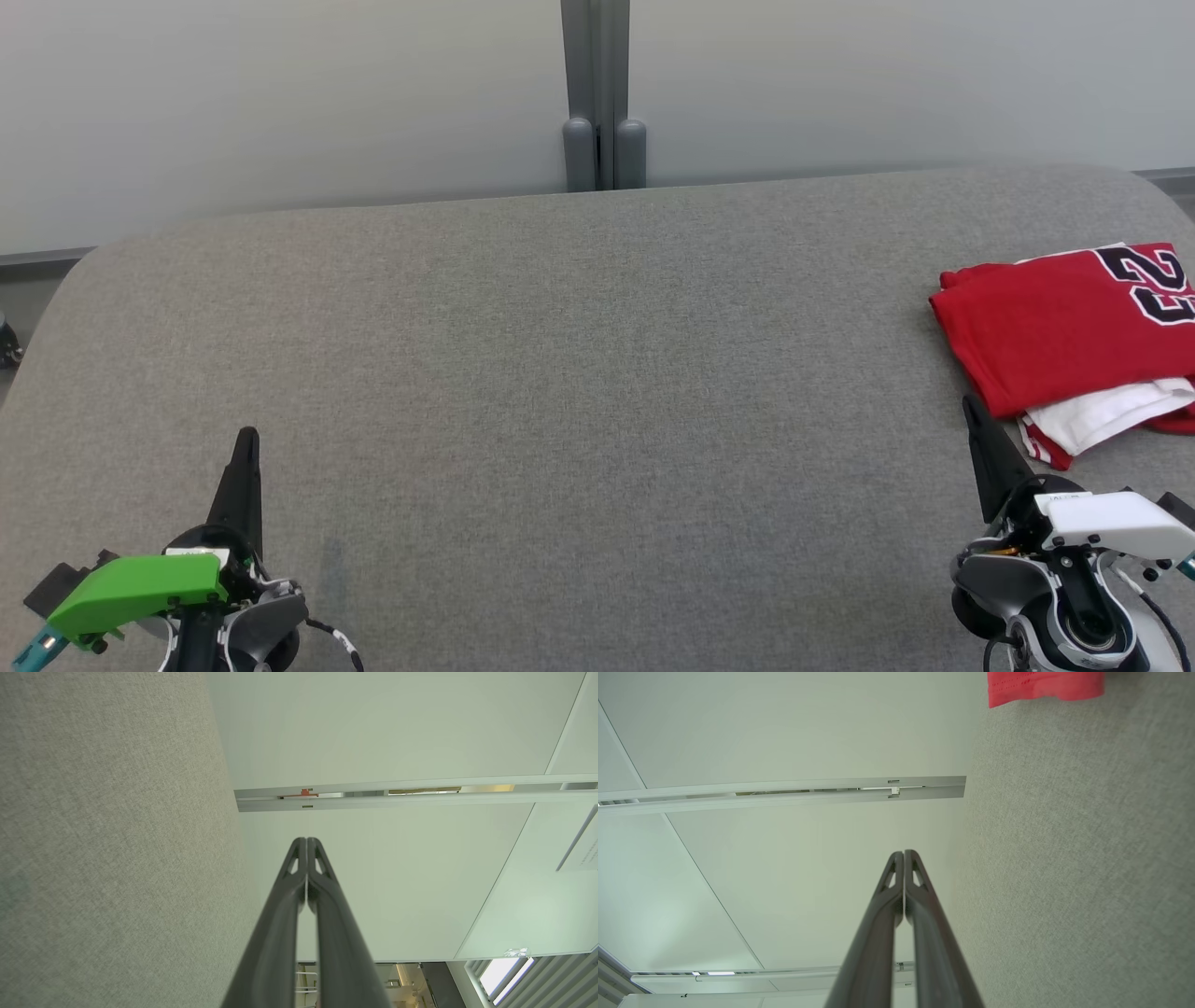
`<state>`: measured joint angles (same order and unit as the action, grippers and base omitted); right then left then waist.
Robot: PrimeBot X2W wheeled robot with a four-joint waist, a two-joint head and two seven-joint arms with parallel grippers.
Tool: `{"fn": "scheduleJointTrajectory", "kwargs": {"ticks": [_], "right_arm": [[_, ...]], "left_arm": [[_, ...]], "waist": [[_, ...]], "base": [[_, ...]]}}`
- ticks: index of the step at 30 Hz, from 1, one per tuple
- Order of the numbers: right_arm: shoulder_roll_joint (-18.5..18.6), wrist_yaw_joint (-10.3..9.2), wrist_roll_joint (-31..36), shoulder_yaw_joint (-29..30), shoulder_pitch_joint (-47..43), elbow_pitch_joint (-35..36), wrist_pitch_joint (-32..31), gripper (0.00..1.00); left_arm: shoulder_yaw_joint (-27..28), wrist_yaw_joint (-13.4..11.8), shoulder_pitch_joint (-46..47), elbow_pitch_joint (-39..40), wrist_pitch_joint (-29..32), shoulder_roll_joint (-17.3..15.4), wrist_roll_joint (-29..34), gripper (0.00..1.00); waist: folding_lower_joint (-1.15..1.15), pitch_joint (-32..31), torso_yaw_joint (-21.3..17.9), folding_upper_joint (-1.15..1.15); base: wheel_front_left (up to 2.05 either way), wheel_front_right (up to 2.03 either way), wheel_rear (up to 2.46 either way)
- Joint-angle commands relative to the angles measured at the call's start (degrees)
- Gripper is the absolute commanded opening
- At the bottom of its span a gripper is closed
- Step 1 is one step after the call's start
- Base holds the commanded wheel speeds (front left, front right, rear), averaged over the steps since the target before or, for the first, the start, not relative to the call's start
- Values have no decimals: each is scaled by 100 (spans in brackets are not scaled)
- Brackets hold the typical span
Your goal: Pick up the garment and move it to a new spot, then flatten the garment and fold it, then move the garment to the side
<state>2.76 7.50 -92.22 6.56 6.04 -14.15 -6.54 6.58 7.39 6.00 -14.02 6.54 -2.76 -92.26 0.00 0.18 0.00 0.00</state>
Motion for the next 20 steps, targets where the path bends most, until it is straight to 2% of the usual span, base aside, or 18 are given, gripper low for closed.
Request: {"fn": "scheduleJointTrajectory", "kwargs": {"ticks": [1, 20], "right_arm": [[21, -2, -37, 8, 38, 31, -18, 0], [21, -2, -38, 8, 38, 30, -17, 0]], "left_arm": [[16, 34, 51, 4, 21, -21, -28, 0], [15, 34, 51, 5, 20, -21, -29, 0]], "waist": [[0, 0, 0, 0], [0, 0, 0, 0]], "base": [[0, 0, 0], [0, 0, 0]]}}
